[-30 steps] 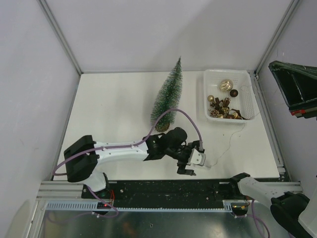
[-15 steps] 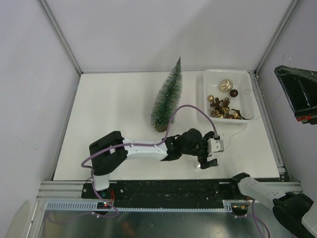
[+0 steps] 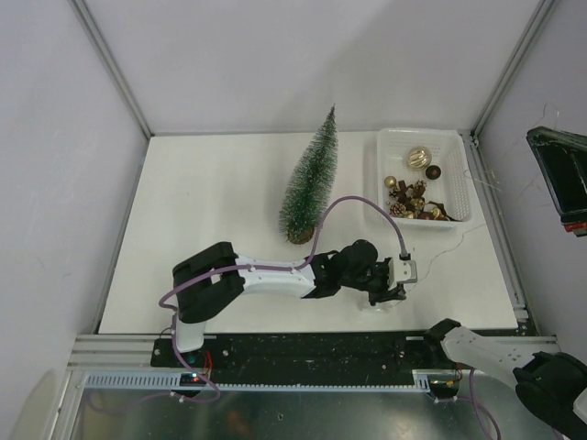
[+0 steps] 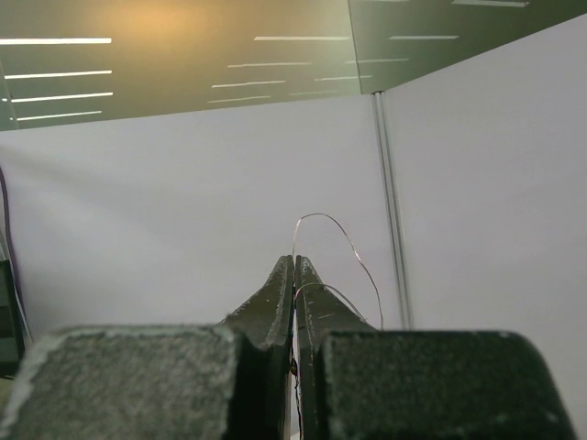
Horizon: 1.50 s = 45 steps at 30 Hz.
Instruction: Decorate the small christmas tree
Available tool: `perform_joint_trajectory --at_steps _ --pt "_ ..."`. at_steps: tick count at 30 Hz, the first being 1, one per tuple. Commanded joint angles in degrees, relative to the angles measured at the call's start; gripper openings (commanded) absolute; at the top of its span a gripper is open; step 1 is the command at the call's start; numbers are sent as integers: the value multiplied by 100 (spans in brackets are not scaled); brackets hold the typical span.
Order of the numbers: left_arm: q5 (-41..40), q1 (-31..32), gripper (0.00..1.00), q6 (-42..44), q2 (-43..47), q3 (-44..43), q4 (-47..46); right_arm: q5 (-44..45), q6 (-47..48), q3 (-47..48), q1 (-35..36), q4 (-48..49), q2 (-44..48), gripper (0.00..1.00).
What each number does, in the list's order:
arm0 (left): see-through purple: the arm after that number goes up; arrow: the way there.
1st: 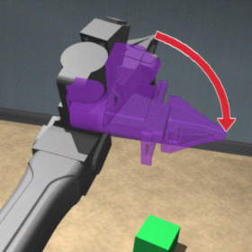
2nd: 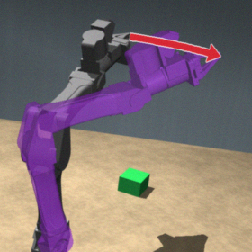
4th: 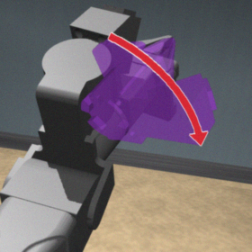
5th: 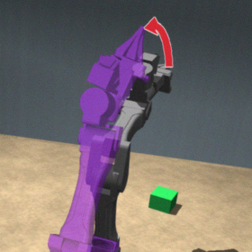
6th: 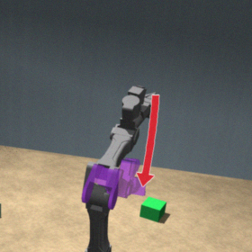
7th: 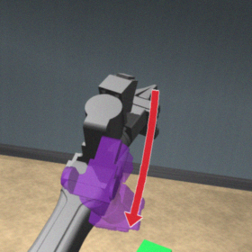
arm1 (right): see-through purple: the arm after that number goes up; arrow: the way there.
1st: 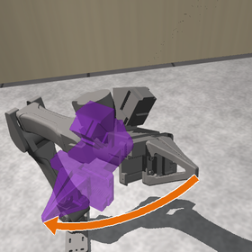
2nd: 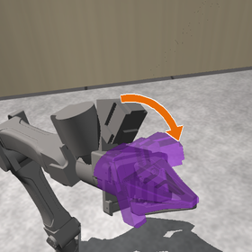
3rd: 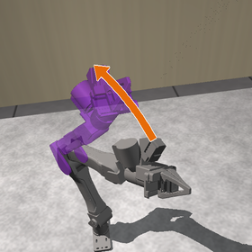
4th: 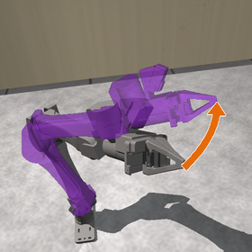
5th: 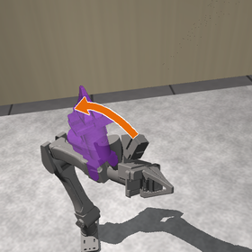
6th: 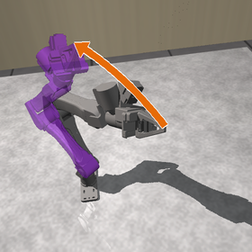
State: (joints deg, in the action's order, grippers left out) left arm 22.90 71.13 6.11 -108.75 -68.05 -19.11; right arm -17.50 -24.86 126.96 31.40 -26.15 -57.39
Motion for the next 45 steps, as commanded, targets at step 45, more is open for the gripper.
perform_joint_trajectory --at_steps 45 --pt "-1674 -2491 0 1591 6344 2281 3393 209 727 117 617 591 -1692 0"
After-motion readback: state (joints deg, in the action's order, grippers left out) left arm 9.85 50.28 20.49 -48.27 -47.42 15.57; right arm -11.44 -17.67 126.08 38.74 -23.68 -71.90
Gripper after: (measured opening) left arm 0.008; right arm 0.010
